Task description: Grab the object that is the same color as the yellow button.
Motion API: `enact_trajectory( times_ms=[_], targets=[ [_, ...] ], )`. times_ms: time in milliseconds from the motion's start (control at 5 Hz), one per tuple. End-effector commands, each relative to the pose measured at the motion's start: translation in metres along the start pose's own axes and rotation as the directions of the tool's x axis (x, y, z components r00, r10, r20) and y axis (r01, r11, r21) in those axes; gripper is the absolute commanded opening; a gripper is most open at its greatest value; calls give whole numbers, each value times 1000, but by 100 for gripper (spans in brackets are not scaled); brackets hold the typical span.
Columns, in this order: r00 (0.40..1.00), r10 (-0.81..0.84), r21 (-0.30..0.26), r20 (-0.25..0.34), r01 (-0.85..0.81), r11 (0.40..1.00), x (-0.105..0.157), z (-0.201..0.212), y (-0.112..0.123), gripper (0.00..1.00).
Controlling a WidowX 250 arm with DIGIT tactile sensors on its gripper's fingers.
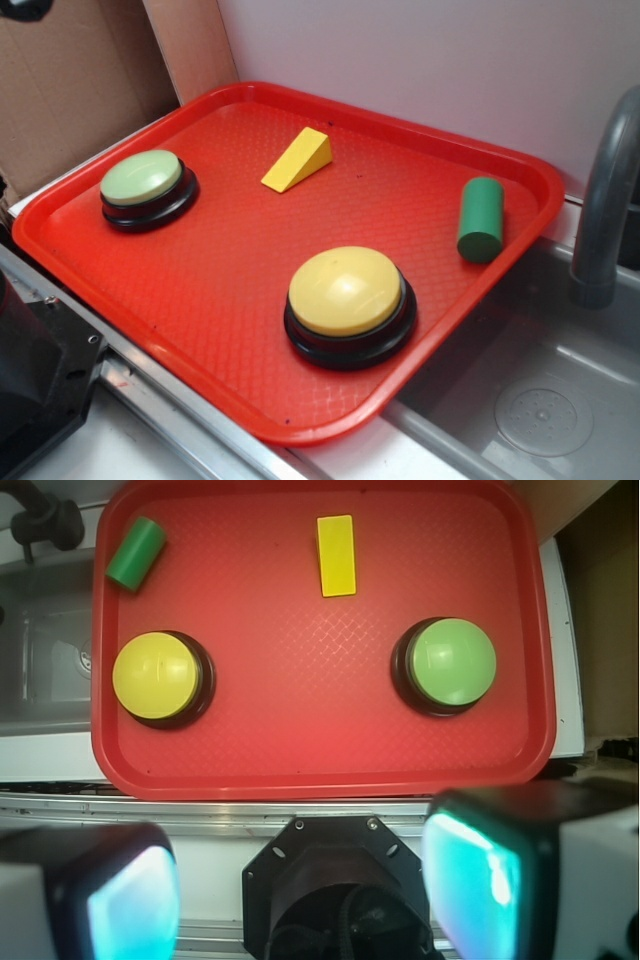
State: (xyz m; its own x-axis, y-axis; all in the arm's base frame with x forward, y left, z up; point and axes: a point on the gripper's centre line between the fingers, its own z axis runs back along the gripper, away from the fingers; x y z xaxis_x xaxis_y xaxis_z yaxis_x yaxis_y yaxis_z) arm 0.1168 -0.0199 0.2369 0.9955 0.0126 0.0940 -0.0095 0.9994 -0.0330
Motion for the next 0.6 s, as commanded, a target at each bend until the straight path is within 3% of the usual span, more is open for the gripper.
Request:
enact_trajectory(
  times_ms=[0, 200, 400],
  targets=[
    [1000, 0, 0, 0, 0, 1000, 0, 0, 0, 100],
    [999, 46, 47, 28, -47, 998, 20, -18, 12, 100],
    [997, 21, 143, 77, -32, 989, 55, -46, 24, 100]
  ],
)
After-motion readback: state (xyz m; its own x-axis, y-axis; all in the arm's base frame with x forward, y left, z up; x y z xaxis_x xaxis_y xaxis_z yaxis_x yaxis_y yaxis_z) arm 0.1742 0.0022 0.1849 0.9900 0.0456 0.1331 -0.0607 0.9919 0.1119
